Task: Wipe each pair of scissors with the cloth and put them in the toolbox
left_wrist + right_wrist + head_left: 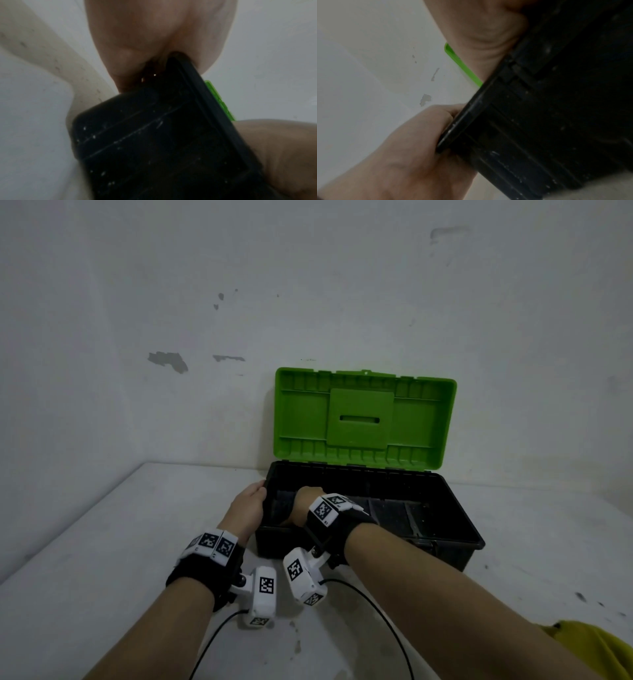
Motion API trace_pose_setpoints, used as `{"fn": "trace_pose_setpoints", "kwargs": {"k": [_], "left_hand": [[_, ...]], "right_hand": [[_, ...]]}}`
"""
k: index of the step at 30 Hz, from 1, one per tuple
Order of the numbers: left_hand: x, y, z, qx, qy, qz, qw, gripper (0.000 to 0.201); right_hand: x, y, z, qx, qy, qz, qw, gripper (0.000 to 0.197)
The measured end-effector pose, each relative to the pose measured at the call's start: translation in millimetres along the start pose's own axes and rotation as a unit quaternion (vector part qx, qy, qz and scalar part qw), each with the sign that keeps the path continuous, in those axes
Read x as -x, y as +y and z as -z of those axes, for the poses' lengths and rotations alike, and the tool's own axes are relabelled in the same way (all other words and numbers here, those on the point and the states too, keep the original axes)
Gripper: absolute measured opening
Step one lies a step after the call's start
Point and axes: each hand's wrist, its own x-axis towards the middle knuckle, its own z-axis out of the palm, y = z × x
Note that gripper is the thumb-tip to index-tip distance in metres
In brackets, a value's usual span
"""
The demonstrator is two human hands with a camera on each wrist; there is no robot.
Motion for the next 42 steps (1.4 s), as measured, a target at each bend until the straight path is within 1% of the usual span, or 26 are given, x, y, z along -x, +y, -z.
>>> {"fn": "trace_pose_setpoints", "kwargs": {"k": [3, 5, 7, 11, 14, 16, 18, 20, 22, 25, 28, 30, 32, 35, 36, 37, 38, 39, 40, 42], "left_hand": [[-2, 0, 0, -0.005, 0.006, -0.003, 1.000, 0.036], [-2, 1, -1, -0.011, 0.005, -0.008, 1.000, 0.034], [0, 4, -1, -0.025, 0.002, -0.009, 1.000, 0.035], [8, 11, -2, -0.065, 0.016, -0.005, 0.998, 0.037], [16, 21, 0, -0.126, 0.034, 0.002, 0.991, 0.038], [20, 35, 4, -0.163, 0.053, -0.005, 0.985, 0.041], [19, 53, 8, -0.199, 0.068, -0.027, 0.977, 0.044], [12, 71, 12, -0.205, 0.077, -0.042, 0.975, 0.047], [3, 89, 13, -0.198, 0.082, -0.049, 0.976, 0.049], [-19, 112, 10, -0.175, 0.078, -0.055, 0.980, 0.054], [-47, 132, 4, -0.157, 0.079, -0.062, 0.982, 0.062], [-62, 144, -3, -0.146, 0.081, -0.059, 0.984, 0.069], [-73, 154, -10, -0.133, 0.082, -0.063, 0.986, 0.075], [-91, 164, -16, -0.100, 0.071, -0.062, 0.990, 0.087], [-92, 166, -18, -0.082, 0.058, -0.053, 0.993, 0.088], [-91, 169, -21, -0.054, 0.046, -0.052, 0.996, 0.076], [-86, 172, -24, -0.032, 0.035, -0.056, 0.997, 0.056], [-82, 174, -26, -0.018, 0.031, -0.056, 0.998, 0.043], [-79, 176, -28, -0.008, 0.038, -0.060, 0.997, 0.039], [-69, 179, -26, 0.006, 0.044, -0.074, 0.996, 0.039]], "right_hand": [[-1, -1, 3, -0.002, -0.003, -0.018, 1.000, 0.042], [4, 0, 10, 0.023, 0.007, -0.022, 0.999, 0.041], [10, 10, 18, 0.001, 0.032, -0.016, 0.999, 0.036], [31, 48, 34, -0.041, 0.100, -0.003, 0.994, 0.037], [55, 80, 52, -0.058, 0.135, 0.007, 0.989, 0.033], [70, 103, 69, -0.057, 0.163, -0.007, 0.985, 0.031], [78, 128, 89, -0.050, 0.192, -0.025, 0.980, 0.032], [79, 150, 110, -0.051, 0.214, -0.044, 0.975, 0.038], [70, 168, 130, -0.073, 0.227, -0.064, 0.969, 0.049], [46, 189, 157, -0.153, 0.246, -0.101, 0.952, 0.069], [20, 200, 178, -0.275, 0.266, -0.120, 0.916, 0.086], [6, 202, 187, -0.320, 0.273, -0.126, 0.899, 0.088], [-5, 202, 193, -0.342, 0.280, -0.123, 0.888, 0.085], [-19, 202, 196, -0.386, 0.300, -0.078, 0.869, 0.081], [-22, 201, 196, -0.401, 0.302, -0.056, 0.863, 0.082], [-25, 201, 195, -0.413, 0.301, -0.042, 0.859, 0.084], [-26, 201, 194, -0.419, 0.303, -0.034, 0.855, 0.084], [-26, 202, 194, -0.424, 0.306, -0.030, 0.852, 0.082], [-24, 202, 195, -0.430, 0.307, -0.031, 0.849, 0.082], [-16, 200, 196, -0.440, 0.303, -0.033, 0.844, 0.090]]}}
